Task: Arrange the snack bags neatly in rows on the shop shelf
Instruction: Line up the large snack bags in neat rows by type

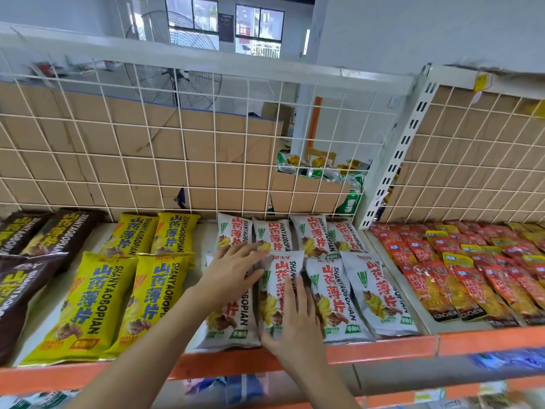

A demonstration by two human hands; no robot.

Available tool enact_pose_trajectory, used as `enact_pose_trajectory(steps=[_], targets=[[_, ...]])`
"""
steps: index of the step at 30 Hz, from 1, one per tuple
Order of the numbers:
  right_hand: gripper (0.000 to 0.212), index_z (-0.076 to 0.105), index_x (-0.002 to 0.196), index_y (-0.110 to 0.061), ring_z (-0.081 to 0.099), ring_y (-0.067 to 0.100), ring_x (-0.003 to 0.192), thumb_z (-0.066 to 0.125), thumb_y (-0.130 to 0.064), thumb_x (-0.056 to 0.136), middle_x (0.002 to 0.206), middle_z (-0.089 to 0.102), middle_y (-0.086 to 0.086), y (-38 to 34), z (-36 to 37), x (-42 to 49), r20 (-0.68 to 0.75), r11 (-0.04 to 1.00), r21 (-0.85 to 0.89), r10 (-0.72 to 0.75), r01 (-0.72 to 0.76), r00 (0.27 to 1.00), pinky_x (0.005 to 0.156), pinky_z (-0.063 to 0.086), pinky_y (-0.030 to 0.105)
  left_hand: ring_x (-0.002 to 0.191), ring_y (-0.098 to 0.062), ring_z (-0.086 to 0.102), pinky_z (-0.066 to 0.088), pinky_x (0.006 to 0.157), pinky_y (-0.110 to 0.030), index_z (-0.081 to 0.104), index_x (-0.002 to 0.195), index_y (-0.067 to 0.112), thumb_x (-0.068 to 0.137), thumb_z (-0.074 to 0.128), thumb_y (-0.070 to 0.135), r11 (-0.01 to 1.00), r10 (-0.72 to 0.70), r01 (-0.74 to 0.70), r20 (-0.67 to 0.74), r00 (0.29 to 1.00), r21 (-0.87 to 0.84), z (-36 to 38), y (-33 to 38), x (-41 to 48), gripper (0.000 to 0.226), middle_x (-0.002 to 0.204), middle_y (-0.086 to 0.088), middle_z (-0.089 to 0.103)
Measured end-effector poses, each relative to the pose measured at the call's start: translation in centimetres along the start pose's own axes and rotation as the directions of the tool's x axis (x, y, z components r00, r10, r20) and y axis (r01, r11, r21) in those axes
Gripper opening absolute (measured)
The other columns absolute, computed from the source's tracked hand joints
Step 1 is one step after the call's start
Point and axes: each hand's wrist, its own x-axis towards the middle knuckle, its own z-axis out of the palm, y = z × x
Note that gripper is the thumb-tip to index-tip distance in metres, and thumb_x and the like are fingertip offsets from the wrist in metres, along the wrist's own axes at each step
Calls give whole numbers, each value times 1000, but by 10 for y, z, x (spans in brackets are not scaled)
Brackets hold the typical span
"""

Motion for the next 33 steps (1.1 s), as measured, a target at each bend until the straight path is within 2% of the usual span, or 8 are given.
enact_pose_trajectory(steps=[8,10,13,18,22,26,29,33], targets=[[105,-26,143,-24,-12,20,144,51,-62,82,152,-29,-5,1,2,1,0,999,34,5,-5,1000,116,15,36,143,-15,9,3,117,-40,20,146,39,95,9,53,1000,-1,-2,97,995,31,0,-1,8,53,155,14,16],[108,-26,143,-24,-10,21,144,53,-63,80,152,-29,-5,1,2,2,4,999,42,8,-8,1000,115,17,38,142,-13,13,4,116,-38,26,144,38,94,9,52,997,-11,17,75,997,-73,0,-4,8,55,153,14,21],[107,-25,143,-27,-7,20,144,55,-61,79,152,-28,-7,3,0,2,7,997,71,-7,6,1000,115,17,37,138,-11,24,13,115,-36,38,140,31,99,23,34,953,-77,41,-108,991,-301,-3,-7,4,43,149,9,33],[93,-21,143,-32,-13,15,143,50,-52,87,140,-34,-18,4,-1,-2,-56,990,137,-26,34,998,116,10,38,132,-4,28,21,108,-20,38,140,19,98,39,14,747,-354,57,-324,877,-662,-2,-1,-33,42,145,5,35],[91,-26,139,-32,-17,13,142,47,-53,89,149,-29,-13,3,1,0,-61,990,133,-34,42,998,114,0,32,135,-6,22,22,114,-32,23,146,21,95,48,24,586,-483,119,-228,845,-801,21,4,-62,57,150,3,24],[104,-33,134,-26,-25,9,133,53,-56,84,151,-30,-6,-1,1,1,-15,998,58,-17,17,1000,107,-6,29,132,-13,36,38,107,-44,18,147,25,84,64,30,354,-550,219,-13,835,-909,31,6,-72,78,150,1,28],[108,-37,126,-25,-21,16,141,57,-55,82,150,-31,-6,0,0,1,13,1000,19,-8,7,1000,115,6,38,136,-12,29,29,112,-39,16,147,24,82,69,21,380,-535,233,-7,845,-895,30,8,-72,84,152,3,24],[109,-28,139,-29,-16,18,143,61,-51,81,150,-31,-8,4,-1,1,27,999,31,-20,19,999,115,14,41,137,-10,26,26,112,-34,18,147,25,82,69,17,385,-517,204,-27,855,-900,26,10,-70,83,152,6,23]])
